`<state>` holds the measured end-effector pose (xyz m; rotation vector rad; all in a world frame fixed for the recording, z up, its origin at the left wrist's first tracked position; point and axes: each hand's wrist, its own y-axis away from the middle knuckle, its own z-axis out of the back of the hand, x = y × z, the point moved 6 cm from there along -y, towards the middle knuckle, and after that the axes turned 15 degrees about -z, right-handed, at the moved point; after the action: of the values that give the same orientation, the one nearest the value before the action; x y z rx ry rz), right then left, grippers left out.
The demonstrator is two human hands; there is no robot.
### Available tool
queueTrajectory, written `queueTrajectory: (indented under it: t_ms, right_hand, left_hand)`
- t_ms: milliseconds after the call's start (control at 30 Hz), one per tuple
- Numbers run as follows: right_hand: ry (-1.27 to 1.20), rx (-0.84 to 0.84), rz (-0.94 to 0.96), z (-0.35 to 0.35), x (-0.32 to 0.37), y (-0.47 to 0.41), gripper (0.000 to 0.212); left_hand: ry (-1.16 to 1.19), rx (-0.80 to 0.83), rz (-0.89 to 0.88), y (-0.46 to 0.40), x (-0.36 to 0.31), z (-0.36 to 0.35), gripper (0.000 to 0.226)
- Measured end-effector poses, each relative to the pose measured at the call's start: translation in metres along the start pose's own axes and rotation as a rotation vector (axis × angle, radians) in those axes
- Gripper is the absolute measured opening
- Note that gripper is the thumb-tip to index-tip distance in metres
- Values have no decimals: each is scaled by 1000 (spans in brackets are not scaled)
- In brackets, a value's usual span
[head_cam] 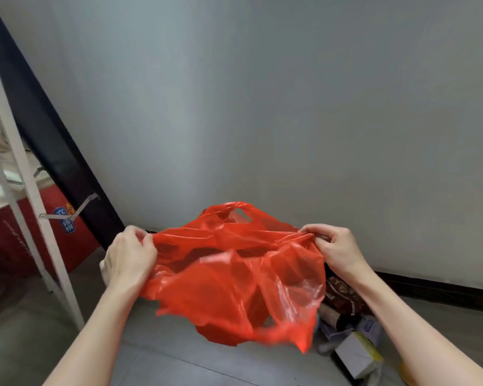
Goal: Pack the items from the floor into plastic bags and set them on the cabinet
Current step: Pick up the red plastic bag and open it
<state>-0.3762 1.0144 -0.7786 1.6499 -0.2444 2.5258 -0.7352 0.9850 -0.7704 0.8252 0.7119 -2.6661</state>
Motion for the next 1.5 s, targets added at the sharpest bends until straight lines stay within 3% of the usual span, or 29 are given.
queueTrajectory:
  t_ms: [167, 267, 400, 567, 633, 700, 833, 1000, 1167, 1267, 1400, 1500]
  right_hand:
    - [-35, 44, 58, -12, 17, 8, 48]
    - [-30, 84, 99, -25, 26, 16, 46]
    - [-74, 134, 117, -34, 33, 20, 46]
    - [-192, 202, 104, -34, 41, 26, 40]
    - [-225, 223, 97, -32, 42, 27, 36]
    - [-230, 248, 90, -29, 41, 27, 34]
    - [-173, 231, 75, -20, 35, 23, 34]
    - [159, 101, 136, -13, 27, 21, 36]
    - [492, 59, 144, -23, 32, 22, 28]
    - [586, -125, 189, -26, 52, 35, 26]
    - [629, -206, 279, -42, 68, 57, 57]
    - [717, -263, 281, -40, 58, 48, 76]
  left_hand:
    - [199, -125, -599, 9, -51, 3, 18]
    - [215, -2, -876, 27, -92, -6, 22]
    - [-20, 179, -1070, 60, -118, -47, 40]
    - [-257, 224, -945, 68, -108, -79, 68]
    - [-274, 177, -909, 65, -107, -79, 59]
    - [-242, 142, -898, 63, -106, -77, 37]
    - [-45, 126, -870, 59, -105, -67, 10]
    - [165, 120, -705, 52, -100, -56, 7]
    - [56, 62, -623, 52, -101, -51, 11]
    - [16, 19, -561, 50, -103, -46, 14]
    - [157, 4, -520, 43, -102, -37, 13]
    - [361, 121, -584, 41, -106, -34, 11]
